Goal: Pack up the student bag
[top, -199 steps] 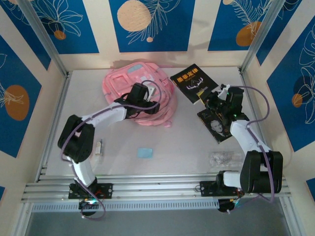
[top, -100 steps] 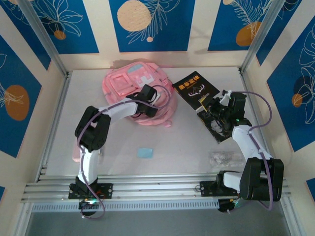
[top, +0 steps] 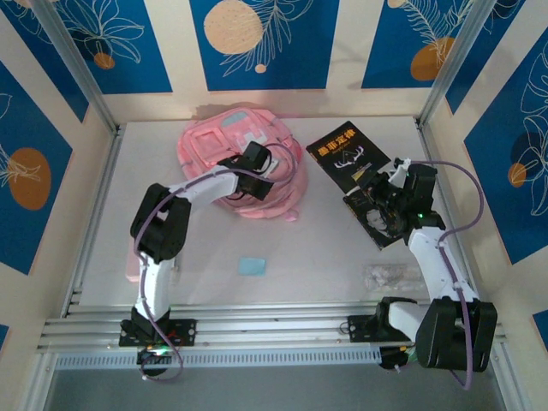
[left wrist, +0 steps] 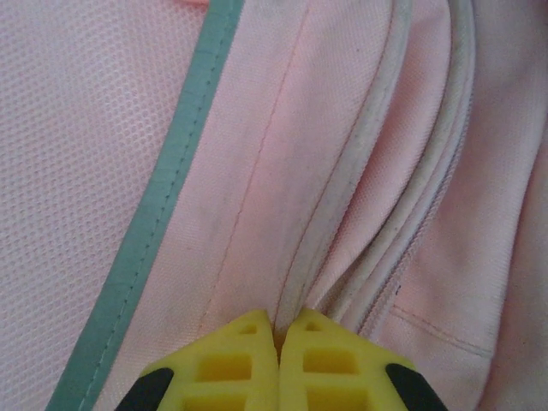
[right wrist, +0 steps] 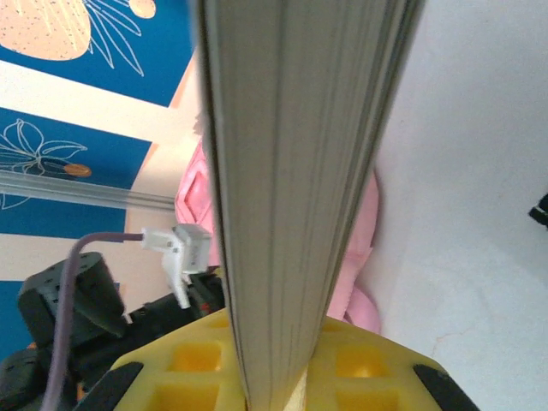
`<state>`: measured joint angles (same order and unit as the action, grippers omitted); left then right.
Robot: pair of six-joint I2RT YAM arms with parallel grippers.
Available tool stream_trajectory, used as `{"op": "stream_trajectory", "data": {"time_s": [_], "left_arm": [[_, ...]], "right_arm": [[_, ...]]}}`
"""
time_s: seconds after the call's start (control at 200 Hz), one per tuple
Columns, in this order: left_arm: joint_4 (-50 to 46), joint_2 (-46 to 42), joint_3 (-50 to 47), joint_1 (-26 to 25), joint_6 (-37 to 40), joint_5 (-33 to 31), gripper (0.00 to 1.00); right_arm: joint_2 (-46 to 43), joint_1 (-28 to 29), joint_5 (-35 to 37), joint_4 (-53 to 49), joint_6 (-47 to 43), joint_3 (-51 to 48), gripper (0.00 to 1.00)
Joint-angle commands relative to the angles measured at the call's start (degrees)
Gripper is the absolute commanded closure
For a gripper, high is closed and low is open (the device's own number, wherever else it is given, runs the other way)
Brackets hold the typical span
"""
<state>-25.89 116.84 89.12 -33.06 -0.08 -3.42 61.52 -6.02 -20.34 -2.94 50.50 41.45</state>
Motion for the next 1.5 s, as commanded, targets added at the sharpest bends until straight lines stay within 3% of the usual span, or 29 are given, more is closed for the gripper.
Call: {"op": "stream_trajectory", "data": {"time_s": [0.0,0.375,0.575,0.85,1.0,1.23,1.496], "left_arm": [[-2.1,-7.0,0.1,2.6,-5.4,6.2,1.0],[3.2,-13.1,3.0,10.5,-16.7,21.7,1.0],[5.5,-12.7,3.6,12.3,-20.3,24.0,1.0],[9.8,-11.7,6.8,14.1,-27.1,29.8,1.0],[11.1,-11.2,7.9,14.2,-28.8,31.2,1.0],[13.4,-12.2,6.2,14.3,-30.8,31.7,1.0],[17.9,-14.4,1.0,15.0,-33.9,31.4,1.0]], "right_arm": [[-2.4,-0.6,0.4,0.5,-2.5,0.3,0.98],[-3.1,0.0,-0.8,-0.4,-2.5,-1.1,0.99],[-2.9,2.7,-0.1,-1.0,-3.1,-1.5,0.99],[2.4,12.8,0.3,9.0,1.7,-3.3,0.99],[11.8,18.4,2.1,20.4,6.1,-0.9,0.99],[33.1,25.8,5.4,35.4,10.5,12.0,0.98],[54.5,31.5,8.9,40.7,17.3,29.2,0.96]]}}
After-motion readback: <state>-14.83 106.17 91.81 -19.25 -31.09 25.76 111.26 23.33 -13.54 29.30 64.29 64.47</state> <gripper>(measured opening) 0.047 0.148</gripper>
